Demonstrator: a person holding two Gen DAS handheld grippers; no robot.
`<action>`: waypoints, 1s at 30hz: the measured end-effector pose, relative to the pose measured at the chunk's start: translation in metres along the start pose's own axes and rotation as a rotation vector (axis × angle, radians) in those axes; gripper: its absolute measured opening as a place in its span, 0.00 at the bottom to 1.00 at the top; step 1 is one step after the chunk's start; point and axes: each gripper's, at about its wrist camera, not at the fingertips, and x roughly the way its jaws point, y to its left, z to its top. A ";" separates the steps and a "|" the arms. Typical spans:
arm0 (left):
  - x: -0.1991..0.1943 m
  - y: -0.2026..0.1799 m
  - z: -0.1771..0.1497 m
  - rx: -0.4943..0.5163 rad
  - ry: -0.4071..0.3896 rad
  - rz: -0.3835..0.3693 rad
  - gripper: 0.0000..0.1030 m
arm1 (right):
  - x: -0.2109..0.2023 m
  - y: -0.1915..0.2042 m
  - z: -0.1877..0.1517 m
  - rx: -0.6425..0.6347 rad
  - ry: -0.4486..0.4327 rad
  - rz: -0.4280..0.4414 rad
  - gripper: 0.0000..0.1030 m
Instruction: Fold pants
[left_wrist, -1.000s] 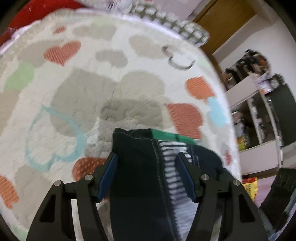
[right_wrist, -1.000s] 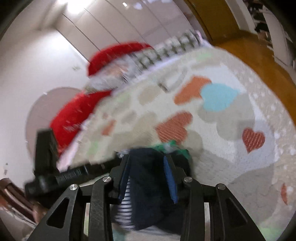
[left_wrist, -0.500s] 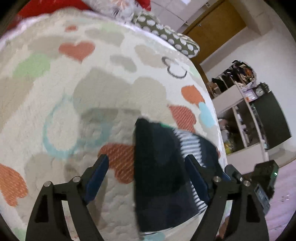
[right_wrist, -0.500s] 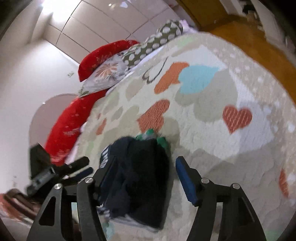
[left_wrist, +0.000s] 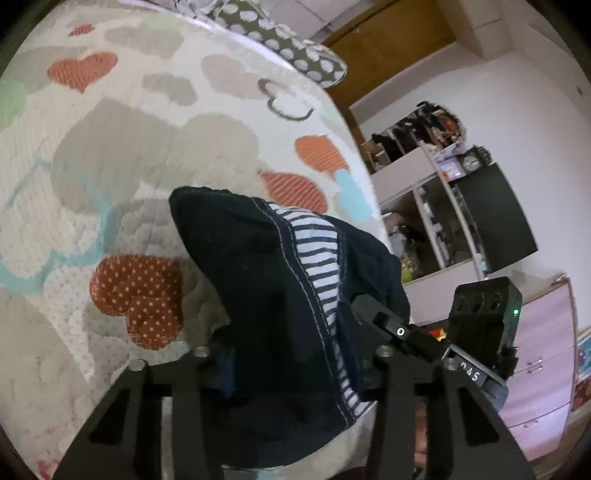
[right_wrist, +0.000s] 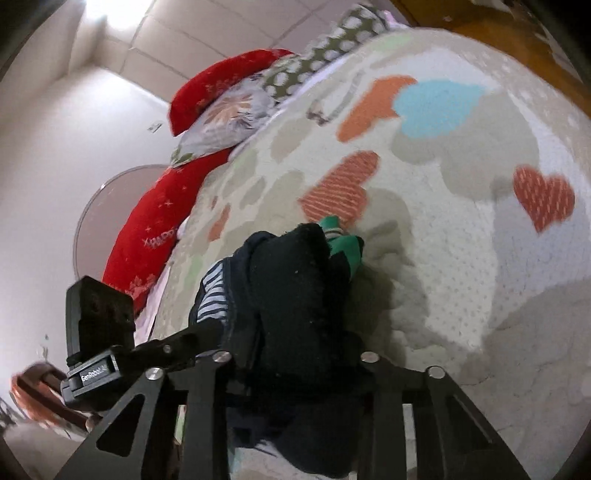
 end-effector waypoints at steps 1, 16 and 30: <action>-0.006 -0.001 0.004 -0.004 -0.014 -0.009 0.42 | -0.003 0.003 0.002 -0.009 -0.004 0.005 0.31; 0.012 0.054 0.093 0.013 -0.077 0.407 0.57 | 0.097 0.033 0.079 -0.108 -0.011 -0.218 0.53; -0.026 0.019 0.033 0.047 -0.189 0.381 0.64 | 0.039 0.056 0.075 -0.104 -0.098 -0.022 0.60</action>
